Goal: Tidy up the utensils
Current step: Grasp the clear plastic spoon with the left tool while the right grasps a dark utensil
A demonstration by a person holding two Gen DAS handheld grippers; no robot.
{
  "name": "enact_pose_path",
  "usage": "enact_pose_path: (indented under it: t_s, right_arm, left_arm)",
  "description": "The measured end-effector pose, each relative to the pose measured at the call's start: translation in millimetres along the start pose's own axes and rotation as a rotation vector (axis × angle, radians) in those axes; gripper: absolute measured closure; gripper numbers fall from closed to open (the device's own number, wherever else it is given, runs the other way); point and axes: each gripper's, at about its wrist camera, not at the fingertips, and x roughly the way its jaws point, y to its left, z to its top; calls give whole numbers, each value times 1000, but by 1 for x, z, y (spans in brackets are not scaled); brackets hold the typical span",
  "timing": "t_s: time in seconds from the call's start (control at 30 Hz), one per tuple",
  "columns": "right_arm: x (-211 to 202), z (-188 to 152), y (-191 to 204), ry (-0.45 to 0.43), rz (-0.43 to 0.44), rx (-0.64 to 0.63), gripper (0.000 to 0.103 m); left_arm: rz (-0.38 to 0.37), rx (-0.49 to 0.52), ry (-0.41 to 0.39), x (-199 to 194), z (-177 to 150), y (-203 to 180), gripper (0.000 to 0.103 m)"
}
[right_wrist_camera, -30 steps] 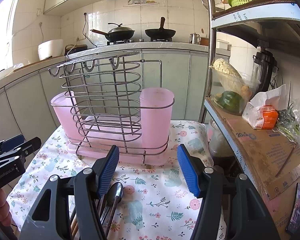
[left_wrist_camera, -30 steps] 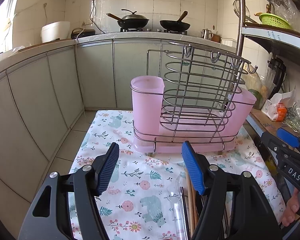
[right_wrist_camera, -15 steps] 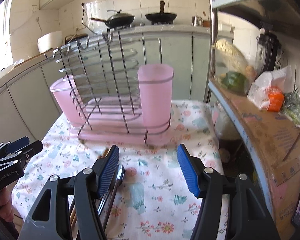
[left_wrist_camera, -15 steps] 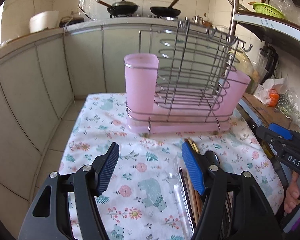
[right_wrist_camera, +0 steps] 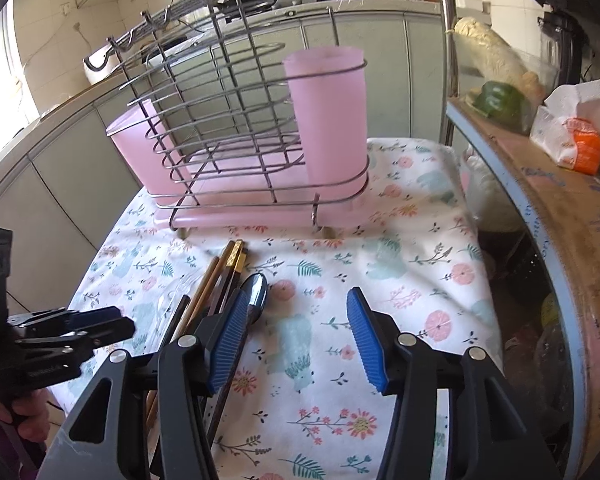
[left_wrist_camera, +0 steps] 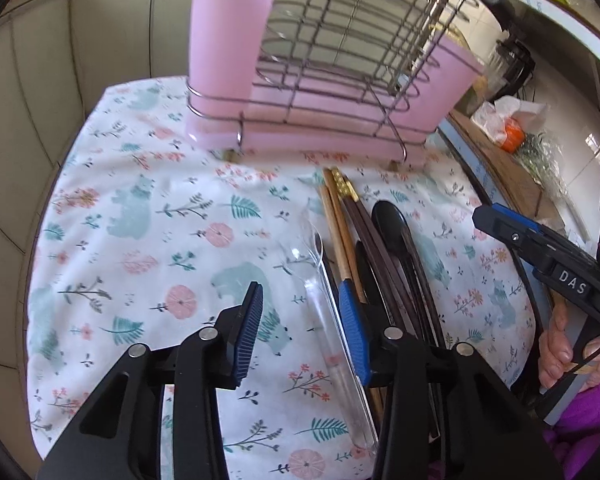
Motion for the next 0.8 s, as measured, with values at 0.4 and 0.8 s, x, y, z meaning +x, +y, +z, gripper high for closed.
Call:
enact_pose_path:
  t_s: [0.4, 0.8]
  right_arm:
    - [17, -4, -6, 86, 82, 50, 70]
    - [26, -4, 0, 155, 148, 64, 71]
  left_arm:
    - [-91, -41, 96, 25, 4, 3, 89]
    - [66, -52, -2, -8, -1, 23, 91]
